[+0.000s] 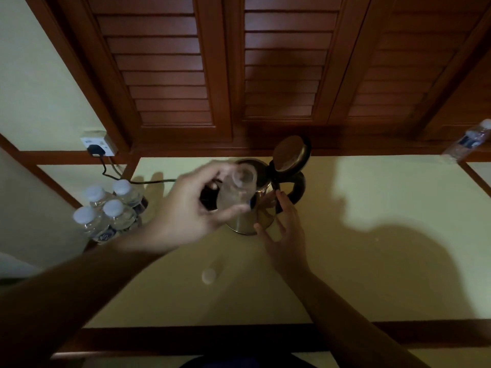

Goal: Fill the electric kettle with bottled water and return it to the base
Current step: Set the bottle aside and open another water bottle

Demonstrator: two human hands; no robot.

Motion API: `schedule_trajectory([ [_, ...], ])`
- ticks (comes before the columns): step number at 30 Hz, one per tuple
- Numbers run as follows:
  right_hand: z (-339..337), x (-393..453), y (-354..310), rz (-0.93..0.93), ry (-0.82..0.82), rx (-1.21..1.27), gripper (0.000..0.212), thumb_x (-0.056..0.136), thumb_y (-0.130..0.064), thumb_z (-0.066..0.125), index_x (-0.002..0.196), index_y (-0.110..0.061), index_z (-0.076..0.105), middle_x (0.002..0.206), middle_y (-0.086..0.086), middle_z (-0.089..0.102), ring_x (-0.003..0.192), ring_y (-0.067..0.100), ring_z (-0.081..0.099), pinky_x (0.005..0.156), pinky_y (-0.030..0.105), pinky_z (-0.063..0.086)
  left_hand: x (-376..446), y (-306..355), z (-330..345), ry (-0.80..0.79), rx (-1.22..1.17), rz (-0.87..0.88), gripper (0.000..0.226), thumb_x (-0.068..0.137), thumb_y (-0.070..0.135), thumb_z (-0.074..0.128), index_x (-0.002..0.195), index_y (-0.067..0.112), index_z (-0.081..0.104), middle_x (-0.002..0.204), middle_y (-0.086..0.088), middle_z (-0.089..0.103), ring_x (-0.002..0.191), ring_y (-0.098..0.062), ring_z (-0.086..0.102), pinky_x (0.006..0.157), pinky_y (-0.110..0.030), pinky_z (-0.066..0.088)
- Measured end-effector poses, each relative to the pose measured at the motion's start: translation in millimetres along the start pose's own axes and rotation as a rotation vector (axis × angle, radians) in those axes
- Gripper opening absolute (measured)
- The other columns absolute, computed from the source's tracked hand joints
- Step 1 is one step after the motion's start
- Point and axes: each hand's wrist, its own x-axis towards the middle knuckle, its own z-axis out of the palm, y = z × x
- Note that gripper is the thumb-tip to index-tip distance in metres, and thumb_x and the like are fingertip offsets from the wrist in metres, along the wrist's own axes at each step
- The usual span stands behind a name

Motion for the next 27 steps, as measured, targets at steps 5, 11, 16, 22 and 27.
schedule_trajectory([
  [5,-23.9,-28.7,-4.8,0.072,-0.159,0.064,0.074,0.085,-0.023,0.068,0.155,-0.033,0.045,0.156,-0.022,0.045,0.147,0.003,0.044,0.121,0.042,0.043,-51.9,-12.0,34.1,-0.096,-0.113,-0.259,0.054,0.078,0.043,0.082,0.126,0.044,0.057,0.121,0.028,0.065,0.113,0.002,0.062,0.086,-0.013,0.053],
  [11,-30.9,-58.5,-4.6,-0.021,-0.389,0.046,0.087,0.085,-0.031,0.079,0.161,-0.021,0.037,0.162,-0.013,0.043,0.148,0.013,0.047,0.117,0.040,0.046,-78.2,-32.8,65.6,-0.123,-0.221,-0.277,0.055,0.075,0.023,0.092,0.124,0.016,0.067,0.119,0.013,0.071,0.114,-0.009,0.069,0.097,-0.027,0.055],
  [16,-20.6,-57.8,-15.4,-0.006,-0.398,0.002,0.078,0.084,-0.037,0.084,0.152,-0.039,0.045,0.147,-0.021,0.059,0.135,0.002,0.057,0.108,0.026,0.051,-86.4,-36.4,77.8,-0.163,-0.221,-0.340,0.064,0.068,0.026,0.096,0.123,0.023,0.065,0.119,0.015,0.072,0.116,-0.003,0.066,0.096,-0.022,0.050],
  [22,-17.9,-60.1,-17.5,0.077,-0.390,-0.040,0.062,0.087,-0.046,0.081,0.142,-0.028,0.058,0.129,-0.020,0.071,0.118,-0.001,0.067,0.100,0.033,0.058,-108.8,-58.7,62.2,-0.160,0.045,-0.392,0.063,0.078,0.061,0.079,0.129,0.029,0.063,0.121,0.020,0.062,0.106,0.000,0.060,0.088,-0.014,0.046],
  [27,-16.0,-61.6,-16.8,0.084,-0.388,-0.081,0.059,0.088,-0.036,0.086,0.139,-0.032,0.056,0.123,-0.029,0.068,0.115,-0.004,0.066,0.096,0.018,0.054,-138.1,-83.6,51.5,-0.318,0.346,-0.438,0.072,0.074,0.079,0.061,0.133,0.037,0.062,0.125,0.016,0.059,0.109,-0.009,0.055,0.094,-0.033,0.048],
])
